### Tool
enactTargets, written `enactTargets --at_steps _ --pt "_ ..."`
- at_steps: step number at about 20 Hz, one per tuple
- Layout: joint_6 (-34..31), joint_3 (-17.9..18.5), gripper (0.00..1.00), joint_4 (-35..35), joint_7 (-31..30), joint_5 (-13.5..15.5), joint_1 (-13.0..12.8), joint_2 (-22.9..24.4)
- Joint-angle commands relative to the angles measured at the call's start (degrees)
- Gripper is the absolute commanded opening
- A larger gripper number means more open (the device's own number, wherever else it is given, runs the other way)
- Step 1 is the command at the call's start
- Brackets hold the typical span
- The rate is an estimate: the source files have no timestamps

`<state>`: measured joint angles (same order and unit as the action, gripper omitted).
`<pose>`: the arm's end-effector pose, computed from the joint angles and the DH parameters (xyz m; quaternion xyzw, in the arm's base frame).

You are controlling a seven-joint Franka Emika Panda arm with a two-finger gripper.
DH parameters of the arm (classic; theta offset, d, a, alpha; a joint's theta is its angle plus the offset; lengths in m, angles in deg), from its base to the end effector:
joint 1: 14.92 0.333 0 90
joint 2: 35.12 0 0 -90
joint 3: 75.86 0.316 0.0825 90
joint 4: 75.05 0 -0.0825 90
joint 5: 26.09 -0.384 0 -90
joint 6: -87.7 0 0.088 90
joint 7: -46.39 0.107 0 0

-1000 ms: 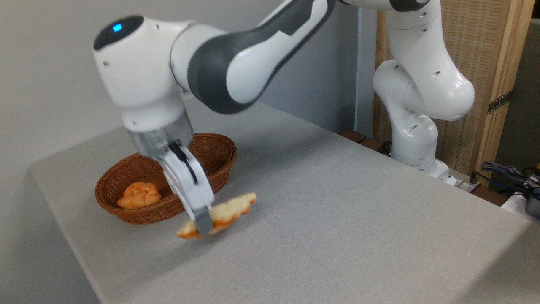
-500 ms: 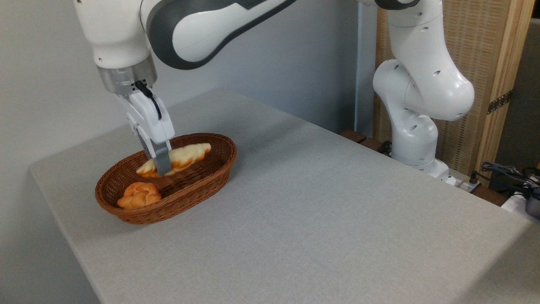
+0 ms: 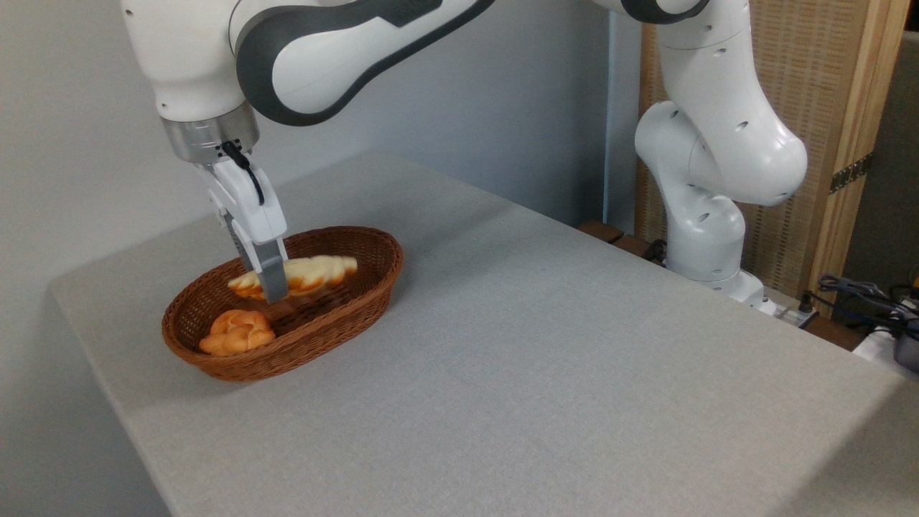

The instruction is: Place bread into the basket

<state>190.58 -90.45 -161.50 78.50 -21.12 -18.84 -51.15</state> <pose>0.6167 -0.1946 0.5111 0.9073 -0.4132 0.0169 0.0756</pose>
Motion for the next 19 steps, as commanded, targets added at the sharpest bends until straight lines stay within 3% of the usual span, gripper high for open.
enactTargets --at_steps 1,5,7,10,15,19 --pt "0.47 -0.09 1.0 0.31 -0.74 -0.67 0.05 0.21" --pt "0.47 0.7 1.0 0.48 -0.65 -0.67 0.13 0.74" --pt "0.47 1.58 1.0 1.62 -0.13 -2.41 0.57 1.7" --pt "0.38 5.44 1.0 2.24 0.23 -5.32 0.66 3.63" --pt "-3.21 13.17 1.0 1.63 9.17 -4.8 0.66 5.57" --pt "-5.15 16.26 1.0 1.54 12.27 -4.8 0.66 5.84"
